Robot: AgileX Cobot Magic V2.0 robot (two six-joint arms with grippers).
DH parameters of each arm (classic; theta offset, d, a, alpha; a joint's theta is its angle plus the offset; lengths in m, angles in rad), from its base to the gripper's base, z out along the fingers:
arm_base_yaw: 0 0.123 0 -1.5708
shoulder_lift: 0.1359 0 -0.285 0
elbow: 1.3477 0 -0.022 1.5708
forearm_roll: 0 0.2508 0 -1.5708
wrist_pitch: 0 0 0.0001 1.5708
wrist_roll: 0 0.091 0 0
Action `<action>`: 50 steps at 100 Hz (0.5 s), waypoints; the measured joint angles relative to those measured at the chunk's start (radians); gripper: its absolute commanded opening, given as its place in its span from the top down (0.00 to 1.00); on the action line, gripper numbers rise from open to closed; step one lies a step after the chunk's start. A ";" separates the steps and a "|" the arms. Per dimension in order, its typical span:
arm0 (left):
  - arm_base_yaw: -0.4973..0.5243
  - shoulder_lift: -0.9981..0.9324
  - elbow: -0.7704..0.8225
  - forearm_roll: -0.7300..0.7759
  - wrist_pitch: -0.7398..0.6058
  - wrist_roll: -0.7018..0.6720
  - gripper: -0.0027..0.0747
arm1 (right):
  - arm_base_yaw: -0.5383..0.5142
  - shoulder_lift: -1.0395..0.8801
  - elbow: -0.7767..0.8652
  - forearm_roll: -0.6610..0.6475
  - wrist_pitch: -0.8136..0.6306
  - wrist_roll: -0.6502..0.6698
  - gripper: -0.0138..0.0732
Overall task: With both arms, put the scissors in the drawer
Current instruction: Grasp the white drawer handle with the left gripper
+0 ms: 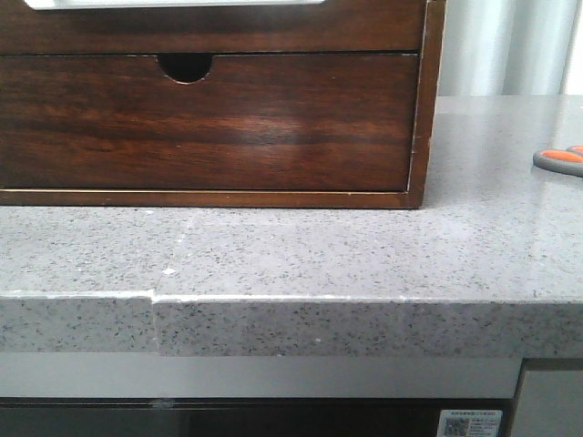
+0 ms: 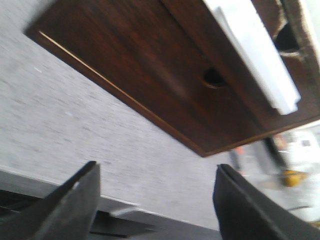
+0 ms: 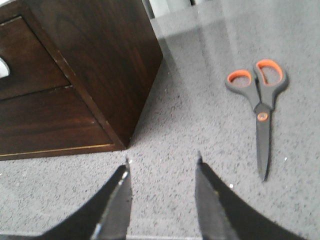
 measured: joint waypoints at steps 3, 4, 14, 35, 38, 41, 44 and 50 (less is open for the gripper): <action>0.000 0.018 -0.004 -0.070 0.014 0.040 0.32 | 0.000 0.000 0.000 0.002 0.006 0.000 0.44; 0.000 0.022 -0.006 -0.088 0.017 0.063 0.32 | 0.000 0.000 0.000 0.002 0.011 0.000 0.43; 0.000 0.084 -0.028 -0.353 0.061 0.229 0.33 | 0.000 0.000 0.000 0.006 0.030 0.000 0.39; 0.000 0.238 -0.125 -0.558 0.109 0.343 0.33 | 0.000 0.000 0.000 0.008 0.040 0.000 0.39; 0.000 0.267 -0.140 -0.563 0.120 0.345 0.33 | 0.000 0.000 0.000 0.008 0.040 0.000 0.39; 0.000 0.290 -0.155 -0.565 0.134 0.347 0.33 | 0.000 0.000 0.000 0.008 0.041 0.000 0.39; 0.000 0.314 -0.174 -0.567 0.147 0.347 0.33 | 0.000 0.000 0.000 0.008 0.041 0.000 0.39; 0.000 0.369 -0.206 -0.573 0.173 0.349 0.33 | 0.000 0.000 0.000 0.008 0.042 0.000 0.39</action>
